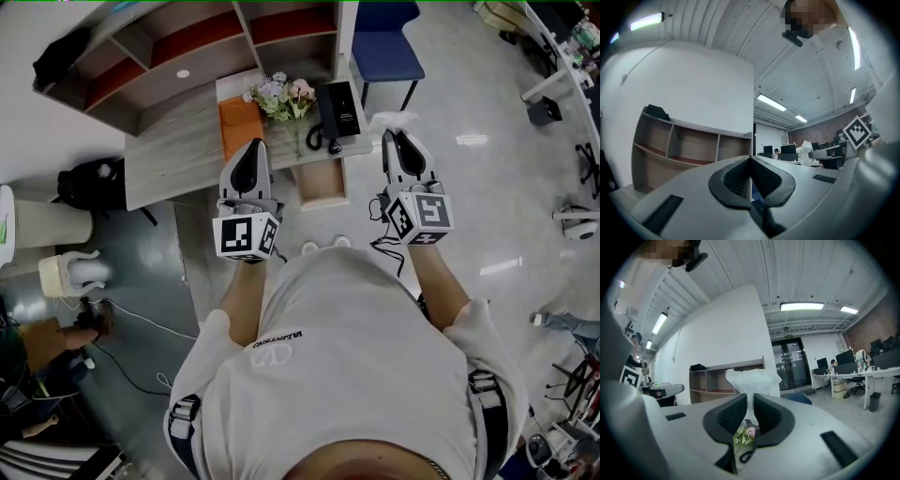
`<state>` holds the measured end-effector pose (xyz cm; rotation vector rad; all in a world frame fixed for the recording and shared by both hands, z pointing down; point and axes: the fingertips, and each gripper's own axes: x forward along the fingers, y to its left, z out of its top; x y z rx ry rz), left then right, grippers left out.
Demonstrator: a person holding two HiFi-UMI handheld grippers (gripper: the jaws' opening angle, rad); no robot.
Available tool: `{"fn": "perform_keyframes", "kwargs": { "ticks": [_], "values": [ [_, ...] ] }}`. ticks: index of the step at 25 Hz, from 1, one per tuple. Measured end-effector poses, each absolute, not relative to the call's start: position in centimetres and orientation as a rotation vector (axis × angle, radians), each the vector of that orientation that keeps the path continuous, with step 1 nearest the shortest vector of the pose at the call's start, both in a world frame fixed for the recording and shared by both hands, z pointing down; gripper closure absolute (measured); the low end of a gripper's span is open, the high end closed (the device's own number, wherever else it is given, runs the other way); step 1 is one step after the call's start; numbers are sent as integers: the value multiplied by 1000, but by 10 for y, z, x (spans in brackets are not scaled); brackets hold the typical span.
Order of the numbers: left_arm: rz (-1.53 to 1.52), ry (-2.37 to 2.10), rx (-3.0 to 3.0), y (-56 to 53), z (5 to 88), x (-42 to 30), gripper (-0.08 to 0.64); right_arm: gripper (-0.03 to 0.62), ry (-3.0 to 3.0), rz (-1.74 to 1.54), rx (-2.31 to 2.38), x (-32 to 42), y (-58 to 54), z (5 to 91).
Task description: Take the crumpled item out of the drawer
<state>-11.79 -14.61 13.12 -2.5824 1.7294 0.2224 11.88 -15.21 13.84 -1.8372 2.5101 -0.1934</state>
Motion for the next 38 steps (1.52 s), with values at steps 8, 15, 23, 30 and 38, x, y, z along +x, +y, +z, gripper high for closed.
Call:
{"fn": "perform_keyframes", "kwargs": {
  "ticks": [8, 15, 23, 30, 38],
  "values": [
    [217, 1743, -2581, -144, 136, -121, 558, 543, 2496, -194, -1842, 120, -150, 139],
    [214, 1726, -2593, -145, 134, -117, 558, 545, 2503, -213, -1850, 119, -152, 141],
    [220, 1731, -2591, -147, 135, -120, 558, 546, 2513, -193, -1849, 115, -154, 140],
    [219, 1731, -2597, -148, 136, -118, 558, 546, 2512, -201, -1853, 117, -154, 141],
    [213, 1719, -2601, -148, 136, -115, 558, 546, 2508, -206, -1846, 118, -153, 141]
  ]
}}
